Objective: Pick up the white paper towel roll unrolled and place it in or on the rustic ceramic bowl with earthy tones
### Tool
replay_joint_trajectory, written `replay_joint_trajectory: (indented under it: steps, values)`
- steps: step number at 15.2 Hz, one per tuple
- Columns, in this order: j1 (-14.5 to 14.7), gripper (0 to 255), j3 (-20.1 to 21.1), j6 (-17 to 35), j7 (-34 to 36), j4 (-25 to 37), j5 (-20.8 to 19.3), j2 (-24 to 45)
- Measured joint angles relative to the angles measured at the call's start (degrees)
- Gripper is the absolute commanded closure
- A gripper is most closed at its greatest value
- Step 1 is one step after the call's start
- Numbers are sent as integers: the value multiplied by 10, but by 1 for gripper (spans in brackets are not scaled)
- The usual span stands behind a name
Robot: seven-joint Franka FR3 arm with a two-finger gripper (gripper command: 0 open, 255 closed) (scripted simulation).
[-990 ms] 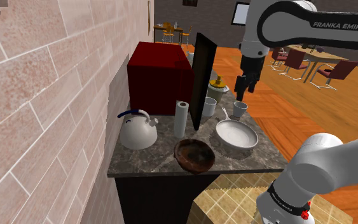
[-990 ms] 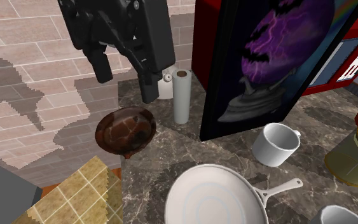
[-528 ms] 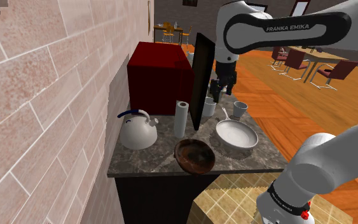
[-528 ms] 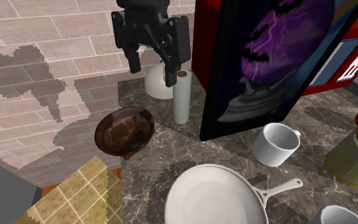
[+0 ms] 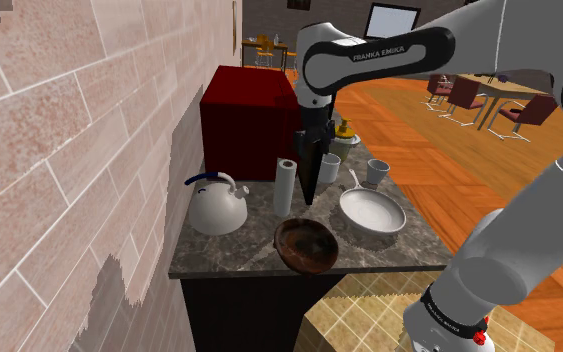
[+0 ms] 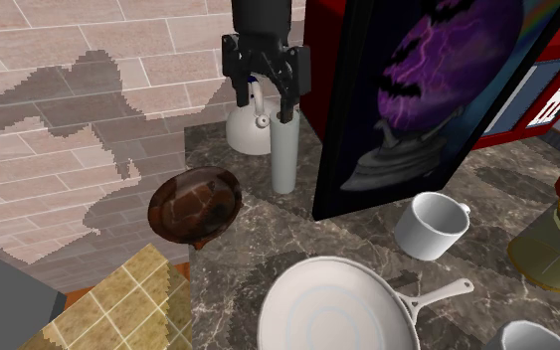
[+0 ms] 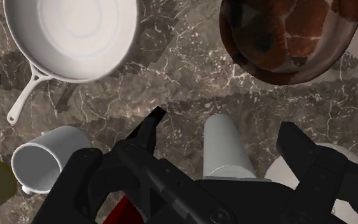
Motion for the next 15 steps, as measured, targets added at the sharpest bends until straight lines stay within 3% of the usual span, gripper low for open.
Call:
replay_joint_trajectory:
  steps: [6,15]
  values:
    - [6,0,9,10,37,112,-7,136]
    - [6,0,8,69,43,74,-10,158]
